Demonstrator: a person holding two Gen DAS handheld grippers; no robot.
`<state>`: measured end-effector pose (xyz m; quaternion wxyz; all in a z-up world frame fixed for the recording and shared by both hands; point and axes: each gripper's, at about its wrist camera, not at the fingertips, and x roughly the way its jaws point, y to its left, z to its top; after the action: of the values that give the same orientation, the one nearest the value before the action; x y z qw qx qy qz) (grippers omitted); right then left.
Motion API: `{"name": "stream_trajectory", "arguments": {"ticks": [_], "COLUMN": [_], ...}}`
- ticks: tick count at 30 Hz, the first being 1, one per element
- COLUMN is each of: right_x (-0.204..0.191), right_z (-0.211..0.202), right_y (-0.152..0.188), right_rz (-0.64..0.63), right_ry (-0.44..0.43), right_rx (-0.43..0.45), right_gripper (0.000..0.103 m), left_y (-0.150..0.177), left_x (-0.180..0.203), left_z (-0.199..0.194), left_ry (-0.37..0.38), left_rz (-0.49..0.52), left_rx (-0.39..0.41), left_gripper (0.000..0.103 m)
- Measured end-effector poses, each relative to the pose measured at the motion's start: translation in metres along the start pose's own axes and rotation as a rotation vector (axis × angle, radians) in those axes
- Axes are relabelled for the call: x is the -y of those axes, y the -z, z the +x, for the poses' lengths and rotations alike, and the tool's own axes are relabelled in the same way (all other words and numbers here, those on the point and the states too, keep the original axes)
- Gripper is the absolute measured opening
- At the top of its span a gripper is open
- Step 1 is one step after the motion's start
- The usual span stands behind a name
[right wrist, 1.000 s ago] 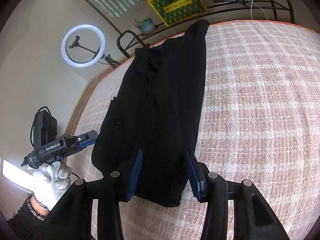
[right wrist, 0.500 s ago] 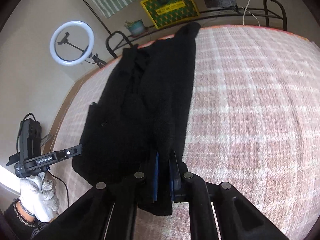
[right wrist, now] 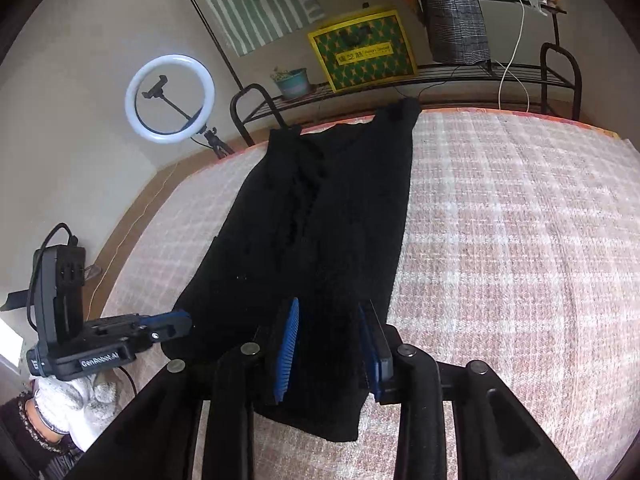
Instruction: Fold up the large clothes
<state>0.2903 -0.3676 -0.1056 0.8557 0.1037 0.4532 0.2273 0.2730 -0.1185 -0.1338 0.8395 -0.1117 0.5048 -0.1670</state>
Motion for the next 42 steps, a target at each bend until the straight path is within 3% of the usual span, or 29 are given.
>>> {"name": "stream_trajectory", "arguments": {"ticks": [5,9,11,14,16,19,23,26,32,39,41,42], "right_x": [-0.012,0.000,0.005,0.008,0.014,0.024,0.034,0.037,0.031,0.041,0.042,0.043], "right_z": [0.024,0.058,0.059,0.045,0.036,0.030,0.036,0.047,0.100,0.186,0.203,0.208], "right_y": [-0.006,-0.008,-0.010,-0.022,-0.029,-0.042,-0.066,-0.091,-0.161,-0.209,-0.209,-0.208], "right_rz": [-0.038,-0.022,-0.024,-0.021,-0.004,0.014,-0.012,-0.019,-0.024,0.012,-0.021,-0.037], "right_ry": [-0.027,0.049,0.022,-0.040,-0.056,-0.062,-0.037,-0.040,-0.029,0.099,0.184,0.195], "right_rx": [-0.016,-0.097,-0.096,-0.063,-0.024,0.010,0.033,0.045,0.017,-0.107,-0.154,-0.163], "right_gripper": [0.031,0.027,0.027,0.032,0.045,0.045,0.045,0.045,0.055,0.054,0.050,0.042], "left_y": [-0.013,-0.026,-0.032,-0.049,-0.065,-0.088,-0.123,-0.150,-0.202,-0.240,-0.245,-0.248], "left_x": [0.004,-0.001,-0.007,-0.019,-0.031,-0.051,-0.073,-0.080,-0.094,-0.122,-0.128,-0.131], "left_z": [0.027,0.024,0.015,-0.005,-0.013,-0.014,-0.007,0.005,0.039,0.077,0.082,0.083], "left_ry": [-0.041,-0.013,-0.007,-0.008,-0.019,-0.033,-0.044,-0.034,-0.018,-0.007,-0.016,-0.021], "left_rz": [-0.007,-0.060,-0.082,-0.083,-0.086,-0.104,-0.107,-0.082,-0.083,-0.116,-0.105,-0.099], "left_rx": [0.010,-0.022,-0.011,0.043,0.076,0.093,0.104,0.111,0.117,0.121,0.124,0.129], "left_gripper": [0.011,0.011,0.011,0.011,0.011,0.011,0.012,0.018,0.019,0.020,0.020,0.020]}}
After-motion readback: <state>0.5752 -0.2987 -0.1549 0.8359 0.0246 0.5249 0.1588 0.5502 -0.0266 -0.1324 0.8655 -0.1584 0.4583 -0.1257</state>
